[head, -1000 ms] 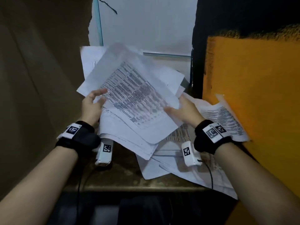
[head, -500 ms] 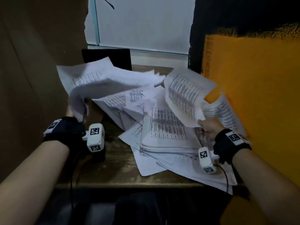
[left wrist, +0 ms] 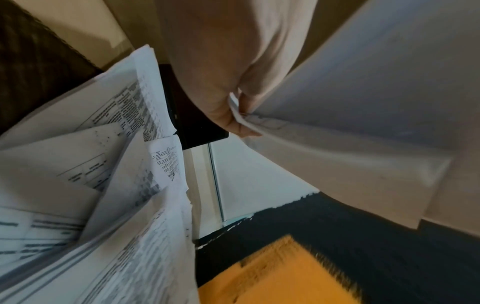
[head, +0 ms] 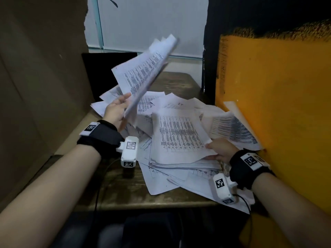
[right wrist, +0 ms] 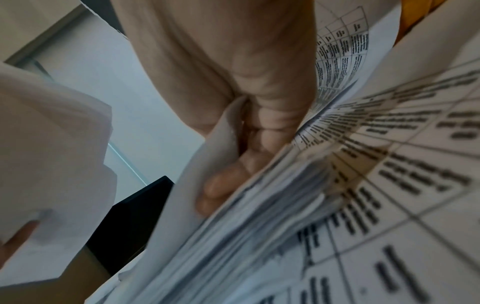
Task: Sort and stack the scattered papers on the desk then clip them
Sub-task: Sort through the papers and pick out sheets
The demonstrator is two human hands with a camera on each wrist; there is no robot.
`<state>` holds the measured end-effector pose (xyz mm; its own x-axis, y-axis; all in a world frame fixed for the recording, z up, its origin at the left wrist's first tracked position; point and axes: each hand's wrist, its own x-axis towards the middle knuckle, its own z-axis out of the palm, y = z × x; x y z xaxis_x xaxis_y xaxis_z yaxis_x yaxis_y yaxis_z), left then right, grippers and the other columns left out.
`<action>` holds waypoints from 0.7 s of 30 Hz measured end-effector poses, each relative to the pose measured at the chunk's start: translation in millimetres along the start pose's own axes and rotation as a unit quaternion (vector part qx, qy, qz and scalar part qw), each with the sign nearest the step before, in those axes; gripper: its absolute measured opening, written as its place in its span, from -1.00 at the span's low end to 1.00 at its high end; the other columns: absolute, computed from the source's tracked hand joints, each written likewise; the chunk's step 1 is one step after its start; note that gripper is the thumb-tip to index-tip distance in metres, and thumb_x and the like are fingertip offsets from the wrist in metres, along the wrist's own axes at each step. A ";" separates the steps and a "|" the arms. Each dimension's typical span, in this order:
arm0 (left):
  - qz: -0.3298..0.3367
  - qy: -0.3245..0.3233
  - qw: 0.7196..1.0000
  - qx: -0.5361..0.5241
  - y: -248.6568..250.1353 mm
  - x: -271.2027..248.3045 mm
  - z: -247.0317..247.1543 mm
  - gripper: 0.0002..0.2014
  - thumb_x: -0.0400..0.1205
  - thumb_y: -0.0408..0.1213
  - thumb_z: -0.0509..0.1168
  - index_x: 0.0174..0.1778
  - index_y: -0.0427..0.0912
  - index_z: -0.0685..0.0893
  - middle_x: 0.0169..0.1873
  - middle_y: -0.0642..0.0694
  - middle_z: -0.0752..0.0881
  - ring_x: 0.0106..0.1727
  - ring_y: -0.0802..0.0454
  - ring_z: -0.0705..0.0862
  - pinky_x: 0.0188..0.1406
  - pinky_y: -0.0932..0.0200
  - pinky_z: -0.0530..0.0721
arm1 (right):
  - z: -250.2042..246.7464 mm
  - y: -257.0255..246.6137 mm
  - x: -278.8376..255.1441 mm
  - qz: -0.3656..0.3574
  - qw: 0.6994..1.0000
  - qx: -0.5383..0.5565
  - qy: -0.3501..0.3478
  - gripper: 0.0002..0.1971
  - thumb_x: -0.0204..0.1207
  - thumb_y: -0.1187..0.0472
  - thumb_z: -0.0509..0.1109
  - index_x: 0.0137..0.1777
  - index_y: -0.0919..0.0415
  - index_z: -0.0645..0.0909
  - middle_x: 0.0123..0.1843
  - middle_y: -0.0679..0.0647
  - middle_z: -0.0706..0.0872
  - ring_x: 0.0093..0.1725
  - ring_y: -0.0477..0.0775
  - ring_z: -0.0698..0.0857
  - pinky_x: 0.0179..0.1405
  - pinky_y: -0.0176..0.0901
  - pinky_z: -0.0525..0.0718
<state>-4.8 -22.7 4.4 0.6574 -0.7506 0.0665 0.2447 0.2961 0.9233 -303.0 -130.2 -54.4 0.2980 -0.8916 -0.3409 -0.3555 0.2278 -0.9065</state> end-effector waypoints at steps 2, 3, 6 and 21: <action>-0.005 0.002 1.000 0.030 -9.1 1.0 4.8 -0.76 0.68 -0.53 0.20 0.23 -0.28 0.59 -0.12 -0.08 0.73 -0.42 0.24 0.71 -0.50 0.45 0.61 | -3.7 -2.8 -1.3 0.010 0.999 -0.047 -0.011 -0.73 0.60 0.41 0.34 0.26 0.49 0.59 0.12 0.31 0.73 0.08 0.30 0.73 -0.07 0.13 0.80; -0.001 -0.005 0.999 0.051 -14.8 0.0 8.5 -0.73 0.68 -0.52 0.20 0.29 -0.29 0.59 -0.03 -0.11 0.70 -0.39 0.22 0.70 -0.51 0.45 0.61 | -7.4 -6.0 -1.8 -0.002 0.995 -0.102 -0.006 -0.78 0.61 0.32 0.35 0.16 0.47 0.63 0.02 0.32 0.74 -0.03 0.27 0.75 -0.12 0.07 0.78; 0.028 -0.005 0.994 0.109 -23.0 -5.3 16.6 -0.73 0.68 -0.53 0.22 0.28 -0.30 0.62 -0.03 -0.07 0.68 -0.36 0.31 0.71 -0.50 0.49 0.61 | -21.6 -28.9 -3.2 -0.098 0.965 -0.219 0.109 -0.67 0.69 0.07 0.21 -0.21 0.28 0.58 -0.13 0.31 0.75 -0.26 0.22 0.72 -0.28 -0.10 0.65; -0.036 -0.095 0.973 0.209 -59.9 4.2 50.5 0.14 0.42 0.20 0.47 0.68 0.03 -0.23 0.67 -0.10 0.15 0.63 -0.14 0.27 0.55 -0.06 0.29 | -43.2 -54.2 -3.9 -0.144 0.977 0.070 -0.141 -0.74 0.66 0.38 0.28 0.31 0.21 0.58 0.20 0.05 0.78 0.12 -0.02 0.80 0.12 -0.13 0.76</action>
<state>-52.7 -73.4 -31.5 0.4962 -0.8678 0.0281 -0.0529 0.0021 0.9986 -323.1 -156.0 6.9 0.6067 -0.7881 -0.1034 -0.1024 0.0515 -0.9934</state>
